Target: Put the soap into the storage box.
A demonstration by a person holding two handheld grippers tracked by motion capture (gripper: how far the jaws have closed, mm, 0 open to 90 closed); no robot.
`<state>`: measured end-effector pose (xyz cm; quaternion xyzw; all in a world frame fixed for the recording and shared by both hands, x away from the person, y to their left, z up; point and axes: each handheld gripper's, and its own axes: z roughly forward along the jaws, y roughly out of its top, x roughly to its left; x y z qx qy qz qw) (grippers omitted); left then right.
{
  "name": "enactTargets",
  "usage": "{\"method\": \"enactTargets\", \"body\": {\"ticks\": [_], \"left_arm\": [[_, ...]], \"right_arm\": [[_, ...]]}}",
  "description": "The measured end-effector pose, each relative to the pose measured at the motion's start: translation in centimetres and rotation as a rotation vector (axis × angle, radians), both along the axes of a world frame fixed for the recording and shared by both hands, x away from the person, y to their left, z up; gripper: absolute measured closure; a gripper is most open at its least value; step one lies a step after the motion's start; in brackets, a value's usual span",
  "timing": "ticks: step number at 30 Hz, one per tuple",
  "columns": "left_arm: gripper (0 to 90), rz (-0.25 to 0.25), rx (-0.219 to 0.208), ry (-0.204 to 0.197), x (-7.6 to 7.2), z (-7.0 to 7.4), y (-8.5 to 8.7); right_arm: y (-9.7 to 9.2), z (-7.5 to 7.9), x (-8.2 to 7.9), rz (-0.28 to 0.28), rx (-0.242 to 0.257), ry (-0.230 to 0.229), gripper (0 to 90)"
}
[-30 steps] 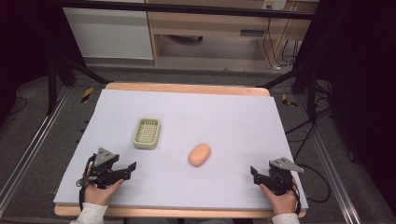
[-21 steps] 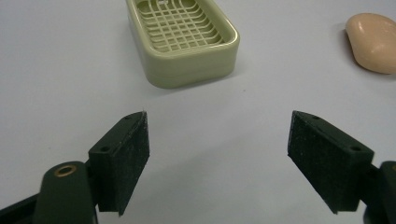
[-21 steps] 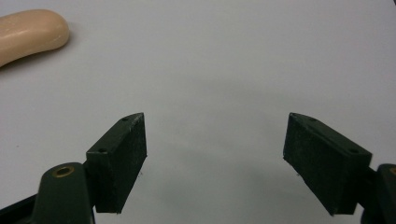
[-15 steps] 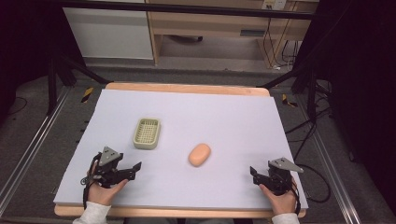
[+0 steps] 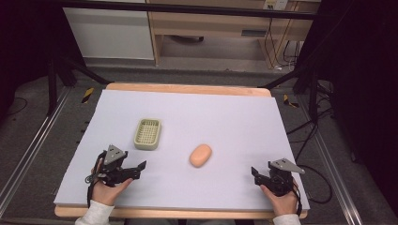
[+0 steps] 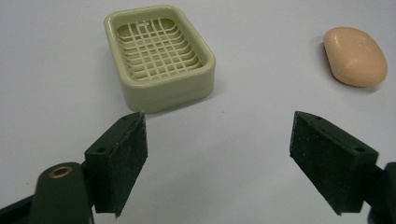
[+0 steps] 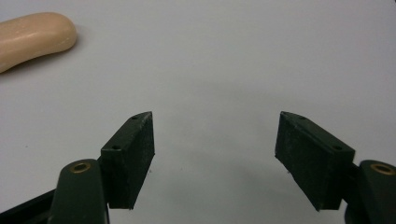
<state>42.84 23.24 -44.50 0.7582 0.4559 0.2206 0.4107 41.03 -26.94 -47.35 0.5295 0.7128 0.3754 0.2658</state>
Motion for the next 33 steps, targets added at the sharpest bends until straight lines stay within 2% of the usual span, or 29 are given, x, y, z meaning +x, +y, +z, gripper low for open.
{"method": "enactTargets", "body": {"ticks": [13,19,24,32,33], "left_arm": [[18.2,-0.02,0.0,-0.012,0.3,0.8,-0.8],[18.1,-0.028,-0.006,-0.03,0.6,1.7,-1.2],[18.2,-0.04,-0.015,-0.045,1.2,2.6,-2.1],[17.9,-0.069,-0.018,-0.046,1.7,3.3,-3.8],[17.9,-0.07,-0.018,-0.046,1.8,3.3,-4.0]], "right_arm": [[0.2,0.5,0.1,0.004,0.0,-0.012,35.2],[0.1,0.7,0.1,0.005,0.002,-0.018,38.0],[-0.1,0.8,0.0,-0.005,0.008,-0.02,39.0],[0.0,0.7,0.0,0.0,0.01,-0.018,38.4],[0.0,0.6,0.1,0.003,-0.003,-0.022,38.2]]}}
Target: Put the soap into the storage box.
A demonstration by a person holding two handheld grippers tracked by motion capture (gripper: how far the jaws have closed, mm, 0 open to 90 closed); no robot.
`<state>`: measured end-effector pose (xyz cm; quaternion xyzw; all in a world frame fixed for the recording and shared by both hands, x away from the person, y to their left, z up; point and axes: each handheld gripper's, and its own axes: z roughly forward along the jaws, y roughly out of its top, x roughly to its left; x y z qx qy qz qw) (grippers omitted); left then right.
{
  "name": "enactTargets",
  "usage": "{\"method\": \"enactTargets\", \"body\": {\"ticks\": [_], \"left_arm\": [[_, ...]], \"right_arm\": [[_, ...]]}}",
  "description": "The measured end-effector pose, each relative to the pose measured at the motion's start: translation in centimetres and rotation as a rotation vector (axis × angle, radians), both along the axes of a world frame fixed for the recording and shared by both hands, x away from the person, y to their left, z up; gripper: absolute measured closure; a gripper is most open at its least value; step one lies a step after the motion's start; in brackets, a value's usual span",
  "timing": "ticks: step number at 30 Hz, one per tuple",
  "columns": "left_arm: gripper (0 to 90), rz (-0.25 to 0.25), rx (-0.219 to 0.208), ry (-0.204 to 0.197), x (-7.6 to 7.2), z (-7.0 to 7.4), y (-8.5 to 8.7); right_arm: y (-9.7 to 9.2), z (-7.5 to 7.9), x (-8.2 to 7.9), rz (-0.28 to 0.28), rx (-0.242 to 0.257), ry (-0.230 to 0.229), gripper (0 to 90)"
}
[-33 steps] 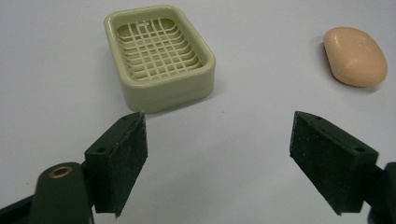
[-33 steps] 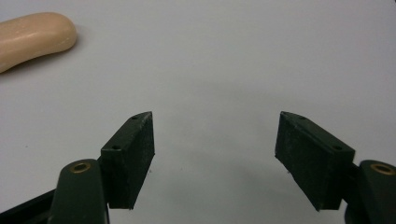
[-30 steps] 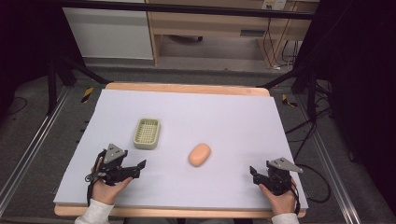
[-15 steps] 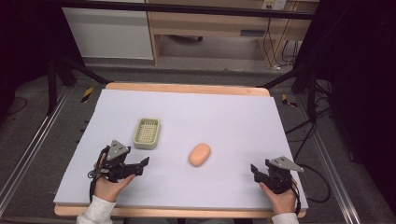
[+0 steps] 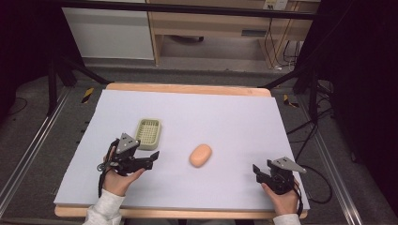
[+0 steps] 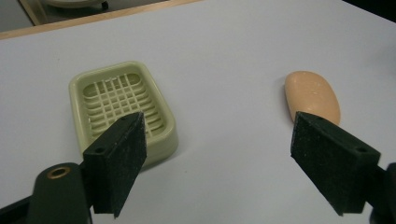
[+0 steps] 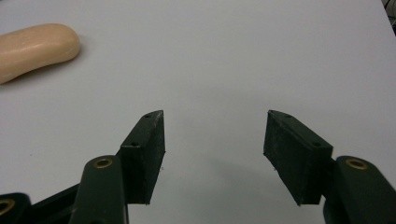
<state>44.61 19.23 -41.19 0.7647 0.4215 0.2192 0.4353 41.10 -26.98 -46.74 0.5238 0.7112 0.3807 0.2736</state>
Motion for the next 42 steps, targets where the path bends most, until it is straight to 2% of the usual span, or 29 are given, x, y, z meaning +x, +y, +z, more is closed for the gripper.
{"method": "enactTargets", "body": {"ticks": [10,29,42], "left_arm": [[17.7,-0.037,0.013,0.016,0.7,0.3,-2.1],[17.7,-0.07,0.027,0.028,1.5,0.1,-4.1],[16.9,-0.097,0.054,0.04,2.4,0.1,-5.9]], "right_arm": [[0.1,-0.1,0.0,0.005,0.004,0.003,37.5],[0.2,-0.2,0.1,0.012,-0.001,0.003,36.6],[0.2,-0.2,0.1,0.013,0.0,0.006,36.3]]}}
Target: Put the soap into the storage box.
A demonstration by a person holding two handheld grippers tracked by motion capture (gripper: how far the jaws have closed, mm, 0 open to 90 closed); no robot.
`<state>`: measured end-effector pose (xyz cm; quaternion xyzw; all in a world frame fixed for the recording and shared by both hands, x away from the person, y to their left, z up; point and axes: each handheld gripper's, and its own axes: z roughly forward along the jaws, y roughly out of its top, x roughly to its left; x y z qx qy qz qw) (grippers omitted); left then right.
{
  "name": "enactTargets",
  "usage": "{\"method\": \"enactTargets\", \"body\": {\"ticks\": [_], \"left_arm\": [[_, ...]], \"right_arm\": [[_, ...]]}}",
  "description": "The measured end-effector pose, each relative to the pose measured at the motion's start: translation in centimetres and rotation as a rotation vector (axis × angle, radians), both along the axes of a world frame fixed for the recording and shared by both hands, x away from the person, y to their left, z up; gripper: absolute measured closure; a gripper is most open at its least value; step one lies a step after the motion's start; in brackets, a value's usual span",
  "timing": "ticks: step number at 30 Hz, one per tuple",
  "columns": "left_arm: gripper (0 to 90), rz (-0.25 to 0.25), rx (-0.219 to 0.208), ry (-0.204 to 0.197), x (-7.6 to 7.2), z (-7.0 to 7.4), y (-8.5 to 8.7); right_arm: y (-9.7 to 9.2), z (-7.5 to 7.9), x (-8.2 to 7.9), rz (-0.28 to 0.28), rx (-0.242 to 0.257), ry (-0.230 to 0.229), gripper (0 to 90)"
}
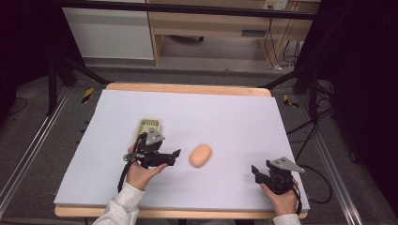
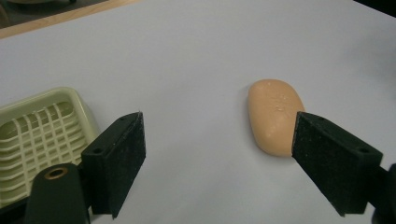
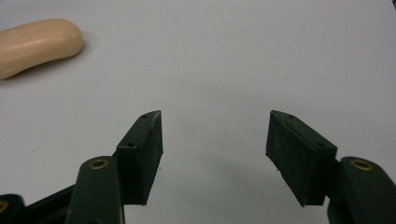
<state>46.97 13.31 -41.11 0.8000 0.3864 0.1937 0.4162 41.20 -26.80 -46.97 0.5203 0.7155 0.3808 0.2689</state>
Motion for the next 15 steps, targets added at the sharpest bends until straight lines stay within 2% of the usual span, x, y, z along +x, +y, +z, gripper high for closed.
{"method": "enactTargets", "body": {"ticks": [15], "left_arm": [[16.9,-0.016,0.02,0.014,0.9,-0.2,-1.8]], "right_arm": [[0.1,0.1,0.0,0.003,0.002,-0.002,38.3]]}}
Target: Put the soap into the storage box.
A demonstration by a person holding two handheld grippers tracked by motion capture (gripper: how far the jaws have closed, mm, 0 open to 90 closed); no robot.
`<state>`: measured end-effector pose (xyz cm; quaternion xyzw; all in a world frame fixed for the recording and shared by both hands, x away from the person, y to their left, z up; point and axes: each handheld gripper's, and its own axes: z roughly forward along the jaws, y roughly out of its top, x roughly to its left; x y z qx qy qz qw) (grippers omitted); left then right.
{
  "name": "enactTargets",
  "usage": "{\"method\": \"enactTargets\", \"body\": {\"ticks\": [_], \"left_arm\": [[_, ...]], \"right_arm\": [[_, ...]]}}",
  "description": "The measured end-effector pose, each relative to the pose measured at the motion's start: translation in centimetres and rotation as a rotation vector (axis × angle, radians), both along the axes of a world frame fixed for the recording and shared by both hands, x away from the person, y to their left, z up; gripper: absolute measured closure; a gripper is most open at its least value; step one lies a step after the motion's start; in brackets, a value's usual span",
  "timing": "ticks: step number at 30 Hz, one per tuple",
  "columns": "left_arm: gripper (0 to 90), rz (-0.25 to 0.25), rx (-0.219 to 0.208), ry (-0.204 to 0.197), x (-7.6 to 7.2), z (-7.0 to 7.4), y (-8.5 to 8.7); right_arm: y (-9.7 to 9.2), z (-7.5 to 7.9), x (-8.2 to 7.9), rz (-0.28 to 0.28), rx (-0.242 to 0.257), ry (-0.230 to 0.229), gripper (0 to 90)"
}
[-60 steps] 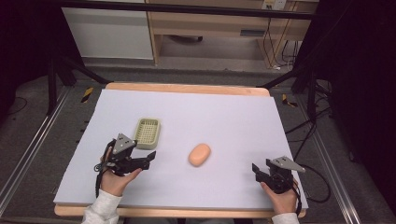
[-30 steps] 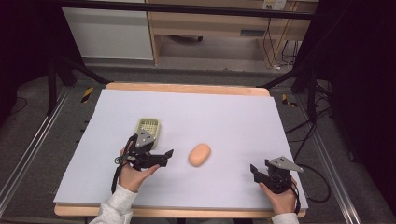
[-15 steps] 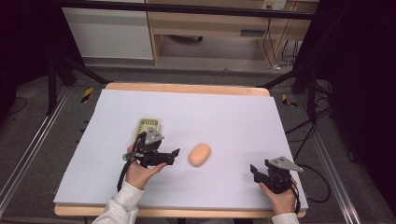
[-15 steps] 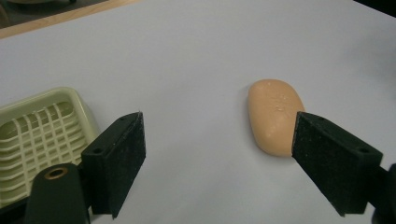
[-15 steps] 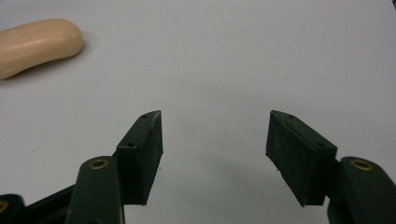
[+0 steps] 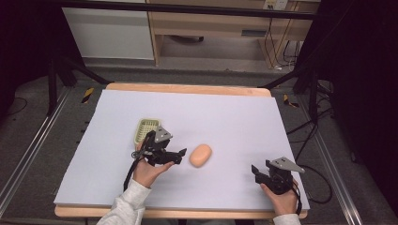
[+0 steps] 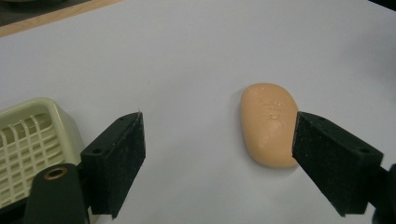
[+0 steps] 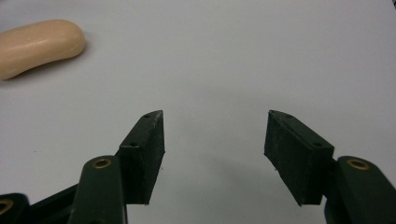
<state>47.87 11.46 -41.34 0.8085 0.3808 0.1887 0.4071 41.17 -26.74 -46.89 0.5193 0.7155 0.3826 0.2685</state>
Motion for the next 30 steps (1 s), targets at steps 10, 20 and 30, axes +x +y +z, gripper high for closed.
{"method": "enactTargets", "body": {"ticks": [10,20,30], "left_arm": [[17.0,-0.011,0.017,0.009,0.6,-0.2,-1.2],[17.4,-0.022,0.021,0.023,1.1,-0.3,-2.3],[17.5,-0.055,0.041,0.034,1.4,-0.4,-3.8]], "right_arm": [[0.0,0.0,0.0,0.004,0.001,-0.001,40.0],[0.0,0.0,0.0,0.002,0.004,0.004,41.5],[0.0,0.0,0.0,0.009,0.001,0.002,42.4]]}}
